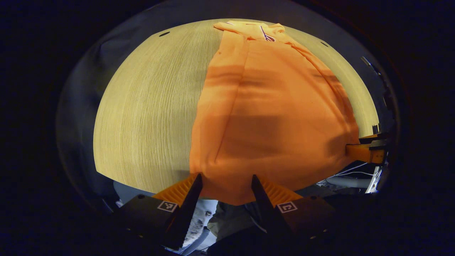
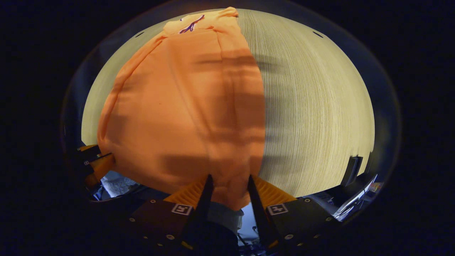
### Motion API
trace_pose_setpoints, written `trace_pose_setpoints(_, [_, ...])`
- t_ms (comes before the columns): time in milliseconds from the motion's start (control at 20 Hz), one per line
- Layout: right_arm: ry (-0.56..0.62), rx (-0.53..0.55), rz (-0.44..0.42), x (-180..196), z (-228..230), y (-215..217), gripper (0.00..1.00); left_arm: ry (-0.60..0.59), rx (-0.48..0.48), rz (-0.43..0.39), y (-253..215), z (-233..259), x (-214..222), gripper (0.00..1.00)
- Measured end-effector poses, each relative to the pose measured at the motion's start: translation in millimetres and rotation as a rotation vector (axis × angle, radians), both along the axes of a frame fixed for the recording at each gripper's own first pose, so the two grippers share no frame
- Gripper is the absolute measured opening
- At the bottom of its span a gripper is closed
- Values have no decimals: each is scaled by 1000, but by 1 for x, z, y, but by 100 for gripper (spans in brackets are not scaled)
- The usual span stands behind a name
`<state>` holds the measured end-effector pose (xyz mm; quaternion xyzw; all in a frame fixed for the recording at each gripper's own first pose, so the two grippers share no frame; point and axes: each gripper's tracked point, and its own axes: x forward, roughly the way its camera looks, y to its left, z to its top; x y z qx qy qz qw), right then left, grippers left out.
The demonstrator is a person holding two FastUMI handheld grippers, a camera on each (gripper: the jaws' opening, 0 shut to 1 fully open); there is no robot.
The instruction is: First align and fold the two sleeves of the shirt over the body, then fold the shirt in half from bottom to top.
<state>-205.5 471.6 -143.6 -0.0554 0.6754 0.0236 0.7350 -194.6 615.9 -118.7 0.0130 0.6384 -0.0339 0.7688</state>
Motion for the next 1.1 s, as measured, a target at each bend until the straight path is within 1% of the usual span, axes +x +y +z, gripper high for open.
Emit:
trace_pose_setpoints(50, [-19,13,-9,1,1,1,47,-1,-1,-5,1,1,2,85])
trace_pose_setpoints(100, [-32,32,-13,0,2,3,25,-8,0,-2,1,1,5,65])
trace_pose_setpoints(150, [-40,61,-17,1,1,6,20,-20,-1,13,0,1,8,45])
trace_pose_setpoints(200, [-51,113,-53,0,-1,13,10,-37,0,27,-1,0,12,26])
trace_pose_setpoints(250, [-48,158,-68,-1,1,20,5,-46,-2,27,-3,1,10,8])
trace_pose_setpoints(300, [-60,169,-71,1,0,21,6,-95,-28,3,-5,5,18,4])
trace_pose_setpoints(350, [-78,173,-77,6,-6,20,5,-124,-80,-9,-14,6,21,1])
trace_pose_setpoints(400, [-74,176,-61,6,8,20,0,-126,-103,7,-15,6,21,1])
trace_pose_setpoints(450, [-84,171,-53,7,2,20,0,-117,-130,24,-15,4,19,1])
trace_pose_setpoints(550, [-109,194,-53,17,10,25,0,-123,-152,48,-15,13,25,1])
trace_pose_setpoints(750, [-173,234,-63,40,36,30,0,-198,-198,50,-21,44,61,1])
trace_pose_setpoints(850, [-212,244,-70,57,50,28,0,-243,-226,61,-25,62,84,1])
trace_pose_setpoints(950, [-264,261,-88,81,67,25,0,-308,-210,53,-22,82,111,1])
trace_pose_setpoints(1000, [-294,258,-89,96,73,23,0,-345,-211,53,-23,90,125,1])
trace_pose_setpoints(1100, [-357,245,-85,125,89,14,0,-378,-230,54,-28,102,146,1])
